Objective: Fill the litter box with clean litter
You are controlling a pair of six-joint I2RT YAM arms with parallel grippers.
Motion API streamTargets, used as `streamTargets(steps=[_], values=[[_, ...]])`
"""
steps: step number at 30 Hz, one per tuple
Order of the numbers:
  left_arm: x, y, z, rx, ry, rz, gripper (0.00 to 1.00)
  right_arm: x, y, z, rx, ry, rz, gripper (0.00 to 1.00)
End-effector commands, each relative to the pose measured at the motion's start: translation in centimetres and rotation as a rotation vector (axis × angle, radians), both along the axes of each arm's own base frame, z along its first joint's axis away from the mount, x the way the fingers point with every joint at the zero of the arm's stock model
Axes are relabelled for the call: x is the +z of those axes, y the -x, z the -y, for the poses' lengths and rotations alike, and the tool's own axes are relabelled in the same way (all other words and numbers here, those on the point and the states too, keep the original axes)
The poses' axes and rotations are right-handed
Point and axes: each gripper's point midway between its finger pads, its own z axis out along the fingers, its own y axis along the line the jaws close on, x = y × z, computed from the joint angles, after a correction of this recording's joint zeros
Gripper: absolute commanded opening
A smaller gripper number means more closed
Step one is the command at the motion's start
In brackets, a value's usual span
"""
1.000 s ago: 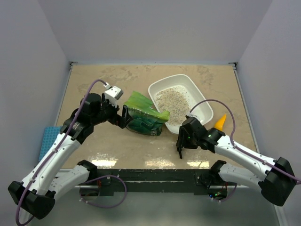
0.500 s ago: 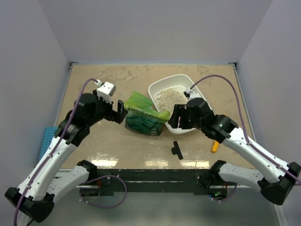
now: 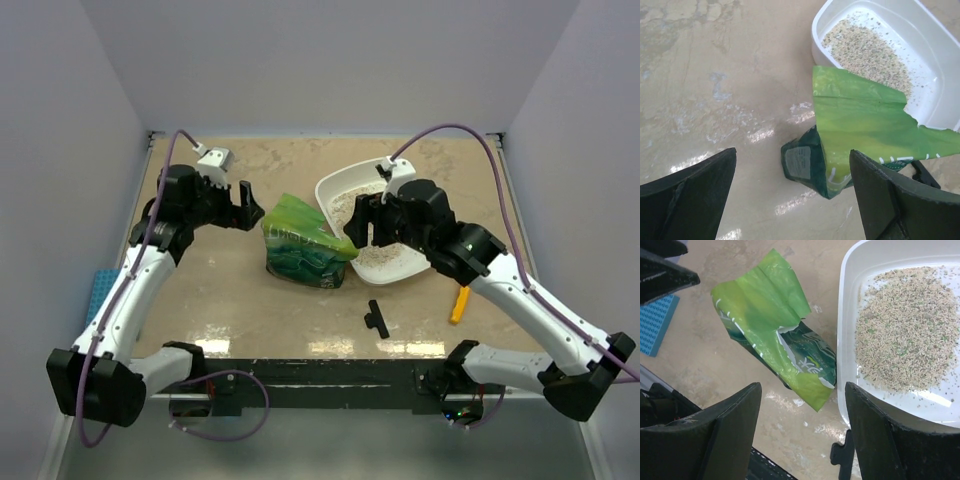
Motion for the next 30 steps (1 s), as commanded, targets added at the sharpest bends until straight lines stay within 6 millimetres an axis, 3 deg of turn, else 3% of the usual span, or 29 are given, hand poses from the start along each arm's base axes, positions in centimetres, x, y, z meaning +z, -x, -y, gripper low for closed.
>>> streamTargets(steps=[1,3,7,16,21,26,30], values=[[1.9,-1.0,2.8,-0.197,0.228,0.018,1.0,1.9,1.2,-0.2,0.068,-0.07,0.077,0.72],[2.4,-1.2,3.2,-0.265,0.321,0.006,1.0,1.1,1.8,0.3,0.072,-0.068,0.067,0.72],[1.2,-1.5,4.6,-0.351,0.44,-0.088,0.99,-0.2,2.6,1.3,0.068,-0.047,0.056,0.72],[-1.6,-3.5,5.2,-0.333,0.455,-0.196,1.0,-0.8,4.1,2.0,0.074,-0.093,0.056,0.71],[-2.9,-3.7,7.1,-0.378,0.479,-0.242,1.0,-1.5,4.6,1.8,0.086,-0.114,0.038,0.71],[-1.9,-3.4,9.7,-0.483,0.551,-0.197,1.0,-2.0,5.2,2.2,0.085,-0.121,0.028,0.7],[-0.7,-3.2,10.2,-0.531,0.584,-0.135,0.88,-2.1,5.6,2.6,0.083,-0.126,0.03,0.7]])
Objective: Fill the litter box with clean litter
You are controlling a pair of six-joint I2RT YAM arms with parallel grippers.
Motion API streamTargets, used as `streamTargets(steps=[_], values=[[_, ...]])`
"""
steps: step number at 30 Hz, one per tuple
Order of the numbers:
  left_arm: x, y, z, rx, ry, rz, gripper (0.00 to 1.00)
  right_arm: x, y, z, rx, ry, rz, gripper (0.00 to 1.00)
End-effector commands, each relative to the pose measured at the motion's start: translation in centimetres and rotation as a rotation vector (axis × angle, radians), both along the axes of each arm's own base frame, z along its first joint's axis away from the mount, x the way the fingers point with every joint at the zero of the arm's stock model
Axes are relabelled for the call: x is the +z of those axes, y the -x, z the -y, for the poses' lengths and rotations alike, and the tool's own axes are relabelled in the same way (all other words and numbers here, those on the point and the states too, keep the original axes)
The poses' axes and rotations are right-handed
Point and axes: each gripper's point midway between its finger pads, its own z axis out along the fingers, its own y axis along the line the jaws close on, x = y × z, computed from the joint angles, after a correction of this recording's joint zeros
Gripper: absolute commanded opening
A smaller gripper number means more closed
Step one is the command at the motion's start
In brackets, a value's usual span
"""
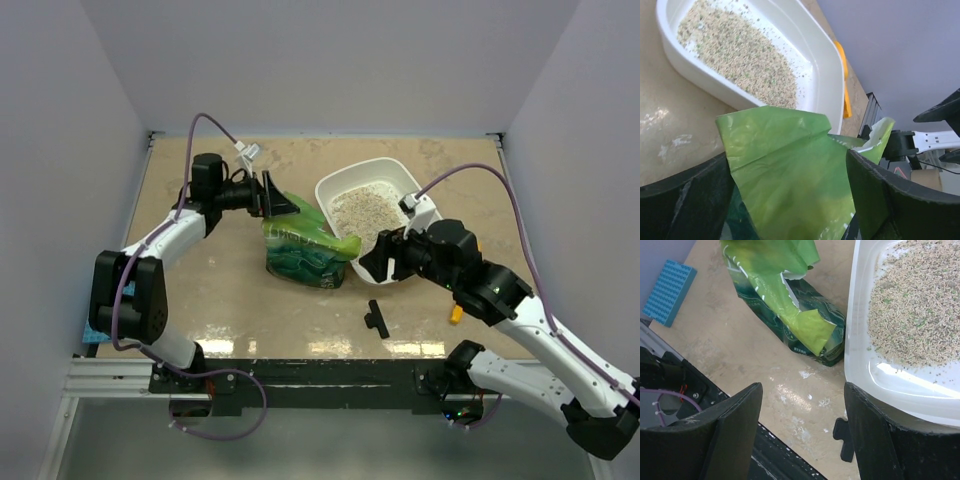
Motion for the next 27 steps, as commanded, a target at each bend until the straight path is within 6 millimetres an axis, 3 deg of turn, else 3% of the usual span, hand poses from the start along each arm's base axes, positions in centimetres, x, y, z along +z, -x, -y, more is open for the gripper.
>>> streamTargets(steps=[1,2,5,6,8,9,11,14,16,18,19,21,22,24,25,27], values=[[4.3,-0.1,1.1,-0.068,0.123,0.175,0.85,1.2,0.3,0.1,-0.002,-0.056,0.029,0.7],[4.6,0.2,1.2,-0.092,0.141,0.182,0.83,1.2,0.4,0.1,-0.002,-0.057,0.028,0.7],[5.3,0.9,1.6,-0.128,0.194,0.187,0.61,0.9,0.6,0.3,-0.004,-0.057,0.022,0.7],[5.0,1.1,1.7,-0.135,0.203,0.164,0.49,0.9,0.7,0.4,-0.003,-0.059,0.022,0.7],[4.7,1.3,1.7,-0.149,0.207,0.17,0.35,0.9,0.8,0.5,-0.004,-0.06,0.021,0.7],[4.6,1.5,1.7,-0.154,0.208,0.168,0.19,1.0,0.8,0.5,-0.006,-0.062,0.022,0.7],[4.9,1.8,1.7,-0.166,0.212,0.192,0.0,1.2,0.9,0.6,-0.005,-0.063,0.027,0.7],[6.4,2.7,1.6,-0.186,0.221,0.274,0.0,1.7,0.8,0.7,-0.005,-0.056,0.039,0.7],[9.3,3.9,1.5,-0.206,0.252,0.393,0.0,2.5,0.5,0.7,-0.002,-0.044,0.061,0.69],[11.5,6.0,1.3,-0.243,0.297,0.433,0.0,4.2,0.3,0.7,0.004,-0.047,0.097,0.68],[13.4,7.2,1.2,-0.272,0.319,0.574,0.0,4.8,0.3,0.5,0.026,-0.036,0.118,0.68],[15.0,9.6,0.9,-0.319,0.351,0.623,0.0,6.8,0.0,0.1,0.052,-0.041,0.166,0.68],[16.2,10.8,0.6,-0.351,0.359,0.748,0.0,7.6,0.1,-0.4,0.101,-0.035,0.208,0.68],[16.6,12.3,0.4,-0.401,0.389,0.733,0.0,9.9,0.0,-1.4,0.159,-0.067,0.292,0.69],[17.0,12.9,0.2,-0.421,0.39,0.818,0.0,10.4,0.1,-2.0,0.21,-0.058,0.332,0.7],[16.8,12.7,0.4,-0.446,0.367,0.856,0.0,11.4,-0.5,-3.0,0.253,-0.051,0.391,0.73]])
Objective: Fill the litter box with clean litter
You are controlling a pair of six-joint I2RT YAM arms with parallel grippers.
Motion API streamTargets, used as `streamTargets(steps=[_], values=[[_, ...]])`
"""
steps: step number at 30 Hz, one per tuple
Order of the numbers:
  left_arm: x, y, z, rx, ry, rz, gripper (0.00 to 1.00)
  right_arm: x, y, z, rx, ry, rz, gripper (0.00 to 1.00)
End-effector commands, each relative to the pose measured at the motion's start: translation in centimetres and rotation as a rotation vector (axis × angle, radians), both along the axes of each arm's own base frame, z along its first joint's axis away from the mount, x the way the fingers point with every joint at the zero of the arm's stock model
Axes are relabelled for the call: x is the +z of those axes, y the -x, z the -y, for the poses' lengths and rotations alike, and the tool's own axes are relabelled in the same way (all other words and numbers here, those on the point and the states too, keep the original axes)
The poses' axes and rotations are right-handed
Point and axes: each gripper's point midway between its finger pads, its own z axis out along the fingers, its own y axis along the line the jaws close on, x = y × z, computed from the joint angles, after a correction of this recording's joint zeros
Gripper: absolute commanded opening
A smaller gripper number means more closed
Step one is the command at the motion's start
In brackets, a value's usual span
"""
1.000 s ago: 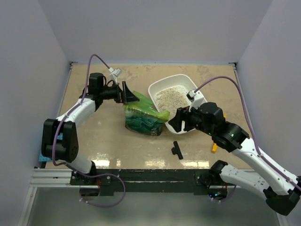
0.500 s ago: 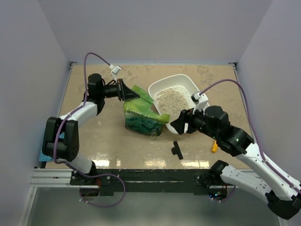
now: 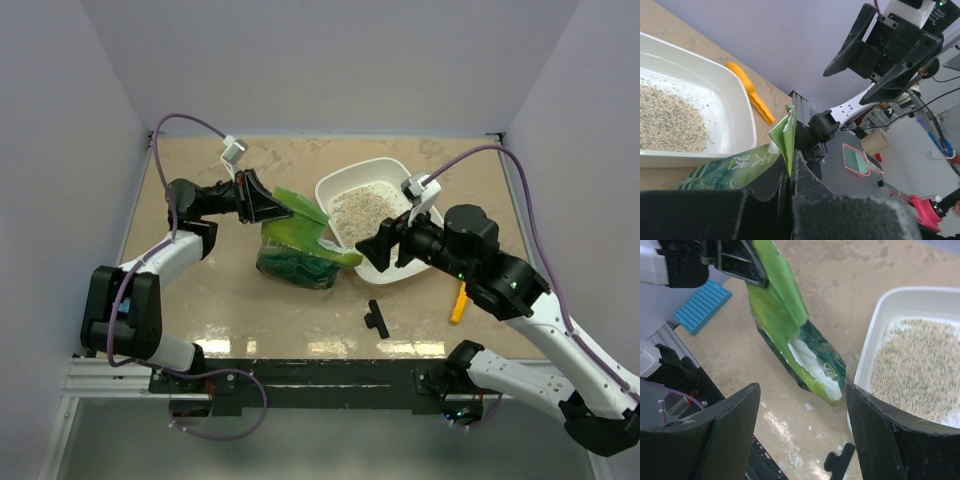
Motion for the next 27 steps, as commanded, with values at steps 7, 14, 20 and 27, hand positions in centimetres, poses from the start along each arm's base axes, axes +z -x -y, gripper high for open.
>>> streamTargets(steps=[7,14,20,27], values=[[5.8,5.0,-0.2,-0.11,0.076,0.654,0.0,3.5,-2.3,-4.8,0.31,0.122,0.432,0.82],[6.6,5.9,-0.1,-0.134,0.069,0.673,0.0,1.7,-3.6,-7.0,0.423,0.192,0.545,0.86],[6.5,6.4,0.0,-0.141,0.072,0.665,0.0,1.3,-3.5,-10.2,0.604,0.153,0.531,0.86],[6.6,6.6,-0.1,-0.138,0.074,0.678,0.0,-1.1,-4.1,-13.3,0.728,0.113,0.449,0.85]])
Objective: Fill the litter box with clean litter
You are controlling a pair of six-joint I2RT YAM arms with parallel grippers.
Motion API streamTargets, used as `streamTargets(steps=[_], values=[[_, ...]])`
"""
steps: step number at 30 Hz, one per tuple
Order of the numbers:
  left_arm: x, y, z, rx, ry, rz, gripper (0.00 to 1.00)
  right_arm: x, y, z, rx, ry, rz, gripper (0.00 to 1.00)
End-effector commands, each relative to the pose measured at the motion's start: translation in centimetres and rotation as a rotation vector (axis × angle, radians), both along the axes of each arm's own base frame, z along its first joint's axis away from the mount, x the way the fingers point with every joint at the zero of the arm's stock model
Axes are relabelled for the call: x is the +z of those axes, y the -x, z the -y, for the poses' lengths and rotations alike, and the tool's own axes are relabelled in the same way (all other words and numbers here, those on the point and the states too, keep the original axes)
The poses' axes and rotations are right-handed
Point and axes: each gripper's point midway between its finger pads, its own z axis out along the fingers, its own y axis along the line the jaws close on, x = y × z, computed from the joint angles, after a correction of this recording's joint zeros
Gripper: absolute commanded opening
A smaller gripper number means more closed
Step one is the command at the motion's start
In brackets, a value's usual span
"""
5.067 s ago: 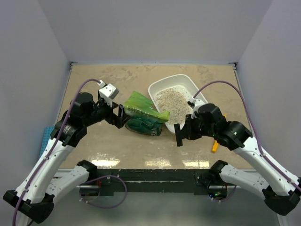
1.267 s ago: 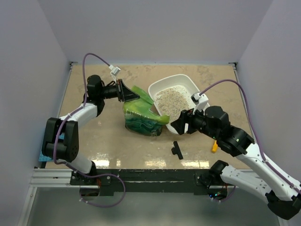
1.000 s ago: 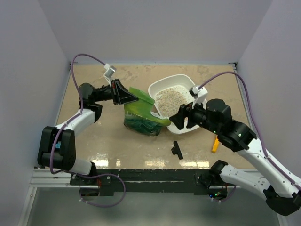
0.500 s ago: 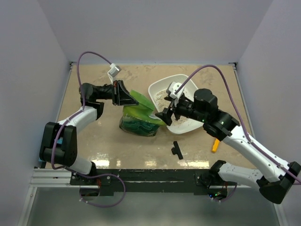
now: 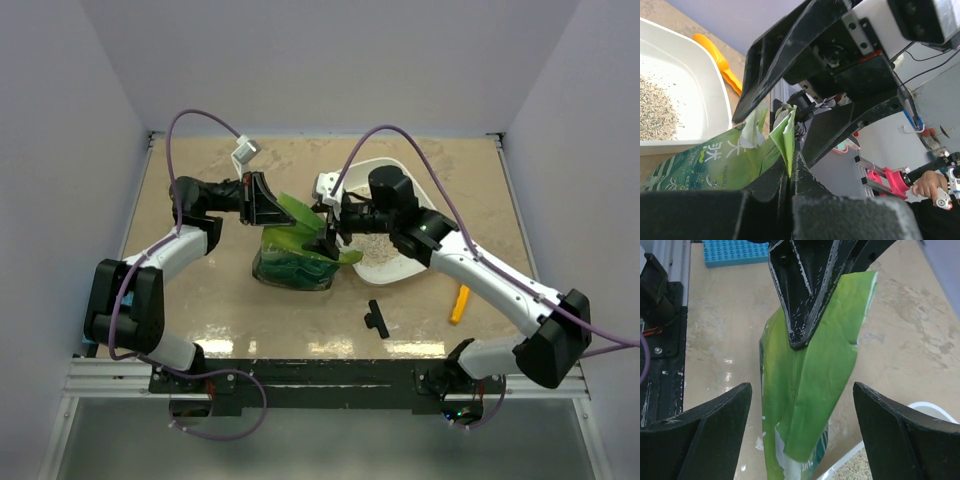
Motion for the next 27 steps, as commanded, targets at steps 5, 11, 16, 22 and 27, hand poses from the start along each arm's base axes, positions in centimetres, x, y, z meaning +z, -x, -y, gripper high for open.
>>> streamTargets(steps=[5,11,16,22,27], values=[[6.7,4.5,-0.7,0.008,0.185,0.755,0.0,0.1,1.5,-3.1,0.229,-0.04,-0.058,0.44],[7.6,2.1,-1.7,0.089,0.157,0.733,0.3,3.1,-0.7,-2.6,0.087,-0.062,-0.002,0.0],[8.4,-5.5,-4.3,0.449,-0.003,0.593,0.52,7.1,-2.8,-0.5,-0.139,-0.108,0.045,0.0],[6.6,-8.2,-6.7,0.701,-0.242,0.579,0.57,11.1,-2.9,-0.2,-0.33,-0.161,0.096,0.0],[5.7,-9.0,-11.1,0.988,-0.41,0.538,0.56,15.4,-3.3,-0.5,-0.491,-0.233,0.113,0.0]])
